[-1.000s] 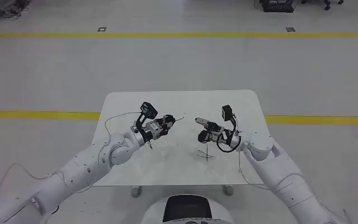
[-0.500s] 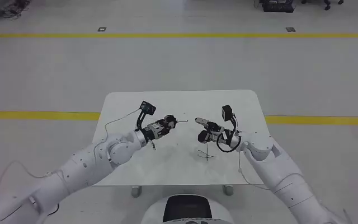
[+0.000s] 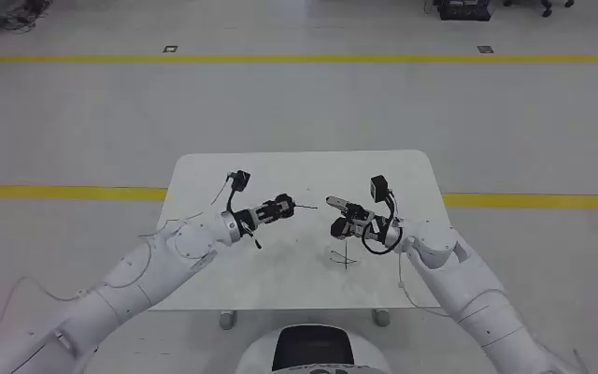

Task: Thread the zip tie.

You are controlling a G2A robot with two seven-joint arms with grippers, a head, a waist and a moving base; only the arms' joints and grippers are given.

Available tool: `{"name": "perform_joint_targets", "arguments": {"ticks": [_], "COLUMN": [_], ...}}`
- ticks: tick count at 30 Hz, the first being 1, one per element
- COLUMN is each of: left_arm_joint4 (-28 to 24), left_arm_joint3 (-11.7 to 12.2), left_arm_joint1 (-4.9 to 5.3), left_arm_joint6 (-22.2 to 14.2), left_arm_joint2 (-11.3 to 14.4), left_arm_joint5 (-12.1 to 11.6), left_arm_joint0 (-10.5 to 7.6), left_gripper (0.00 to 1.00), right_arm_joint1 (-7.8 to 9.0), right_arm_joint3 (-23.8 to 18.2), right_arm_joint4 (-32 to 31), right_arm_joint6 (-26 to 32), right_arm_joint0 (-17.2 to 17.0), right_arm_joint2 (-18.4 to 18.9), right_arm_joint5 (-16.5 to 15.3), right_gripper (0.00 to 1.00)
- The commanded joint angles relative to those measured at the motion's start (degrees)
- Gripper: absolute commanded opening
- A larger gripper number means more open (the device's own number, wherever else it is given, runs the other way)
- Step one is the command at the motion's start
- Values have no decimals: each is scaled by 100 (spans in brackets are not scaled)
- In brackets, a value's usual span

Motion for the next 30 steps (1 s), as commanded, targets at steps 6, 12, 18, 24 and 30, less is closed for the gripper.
{"name": "perform_joint_targets", "arguments": {"ticks": [6,12,18,24,30], "left_arm_joint4": [-386,236,-776,-1956,-2665], "left_arm_joint3": [464,559,601,1075,1453], "left_arm_joint1": [-216,-252,-296,-405,-599], "left_arm_joint6": [-876,-628,-1277,-2548,-3422], "left_arm_joint2": [-580,-558,-676,-827,-916], "left_arm_joint5": [0,0,0,0,0], "left_arm_joint0": [296,224,340,352,326], "left_gripper": [0,0,0,0,0], "right_arm_joint1": [0,0,10,66,63], "right_arm_joint3": [0,0,-15,288,833], "right_arm_joint4": [0,0,-149,-156,132], "right_arm_joint6": [0,0,30,746,1605], "right_arm_joint0": [0,0,-23,-45,134], "right_arm_joint2": [0,0,31,222,232], "right_arm_joint5": [0,0,-301,-1149,-1877], "right_gripper": [100,100,100,100,100]}}
